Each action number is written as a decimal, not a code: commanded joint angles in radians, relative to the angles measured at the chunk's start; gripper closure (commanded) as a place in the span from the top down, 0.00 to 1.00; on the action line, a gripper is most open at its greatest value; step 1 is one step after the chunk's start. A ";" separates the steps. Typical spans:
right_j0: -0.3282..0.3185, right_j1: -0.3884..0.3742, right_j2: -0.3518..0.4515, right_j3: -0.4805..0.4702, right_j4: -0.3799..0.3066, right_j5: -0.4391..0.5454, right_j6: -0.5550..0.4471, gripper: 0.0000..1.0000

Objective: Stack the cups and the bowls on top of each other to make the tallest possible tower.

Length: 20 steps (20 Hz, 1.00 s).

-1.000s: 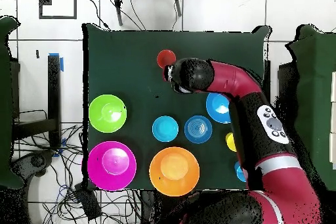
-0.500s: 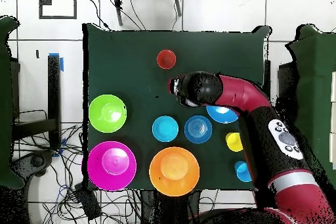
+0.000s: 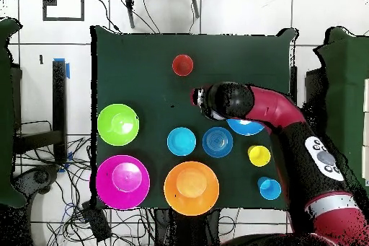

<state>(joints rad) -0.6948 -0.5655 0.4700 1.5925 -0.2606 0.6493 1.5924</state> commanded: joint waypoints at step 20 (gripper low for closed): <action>-0.039 0.132 0.097 -0.042 -0.085 0.046 -0.133 1.00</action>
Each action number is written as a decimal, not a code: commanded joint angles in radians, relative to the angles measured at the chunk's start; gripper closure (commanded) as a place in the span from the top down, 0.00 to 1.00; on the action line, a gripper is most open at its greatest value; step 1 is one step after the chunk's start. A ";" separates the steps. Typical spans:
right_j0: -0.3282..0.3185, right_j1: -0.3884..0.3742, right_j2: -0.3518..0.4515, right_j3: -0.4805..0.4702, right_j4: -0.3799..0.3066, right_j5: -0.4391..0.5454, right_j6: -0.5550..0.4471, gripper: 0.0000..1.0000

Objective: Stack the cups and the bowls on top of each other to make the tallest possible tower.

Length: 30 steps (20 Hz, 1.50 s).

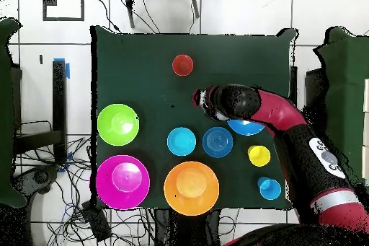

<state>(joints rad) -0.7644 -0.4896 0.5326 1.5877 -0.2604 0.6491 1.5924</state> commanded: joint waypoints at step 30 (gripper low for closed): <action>0.041 0.052 -0.043 -0.111 -0.153 0.116 -0.113 1.00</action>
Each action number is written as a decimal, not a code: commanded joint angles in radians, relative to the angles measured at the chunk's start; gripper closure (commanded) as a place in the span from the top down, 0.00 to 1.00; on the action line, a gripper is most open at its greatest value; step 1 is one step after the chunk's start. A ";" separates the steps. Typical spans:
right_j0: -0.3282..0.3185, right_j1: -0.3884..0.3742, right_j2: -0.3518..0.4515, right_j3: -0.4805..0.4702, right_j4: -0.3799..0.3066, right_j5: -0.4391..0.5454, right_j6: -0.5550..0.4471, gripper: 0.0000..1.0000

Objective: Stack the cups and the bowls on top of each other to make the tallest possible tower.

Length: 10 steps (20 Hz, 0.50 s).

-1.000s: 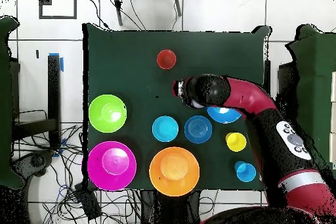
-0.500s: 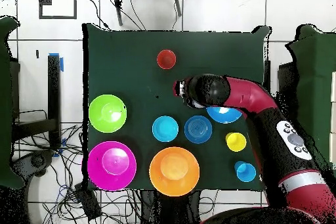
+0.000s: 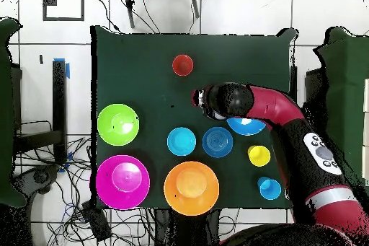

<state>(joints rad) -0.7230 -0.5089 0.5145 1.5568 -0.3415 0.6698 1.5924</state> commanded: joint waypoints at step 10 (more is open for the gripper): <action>-0.028 0.088 0.008 -0.070 -0.078 0.083 -0.159 1.00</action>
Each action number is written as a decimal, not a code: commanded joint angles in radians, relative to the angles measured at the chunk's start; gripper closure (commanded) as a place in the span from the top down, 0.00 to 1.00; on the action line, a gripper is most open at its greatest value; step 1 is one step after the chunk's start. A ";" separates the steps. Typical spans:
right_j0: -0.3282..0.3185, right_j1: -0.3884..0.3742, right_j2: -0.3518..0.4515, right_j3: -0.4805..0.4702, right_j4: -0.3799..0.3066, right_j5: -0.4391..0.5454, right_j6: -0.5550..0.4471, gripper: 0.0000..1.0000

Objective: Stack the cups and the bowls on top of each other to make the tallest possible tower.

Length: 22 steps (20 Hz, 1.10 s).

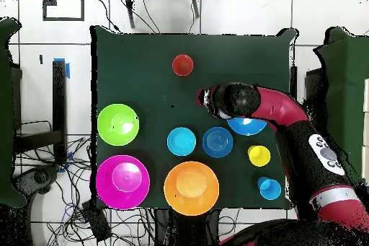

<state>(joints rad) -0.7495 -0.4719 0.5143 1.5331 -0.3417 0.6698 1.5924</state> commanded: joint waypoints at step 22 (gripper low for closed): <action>0.009 -0.151 -0.009 0.178 -0.080 0.060 -0.073 1.00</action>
<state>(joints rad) -0.7641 -0.5871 0.5145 1.6321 -0.3417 0.6856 1.5924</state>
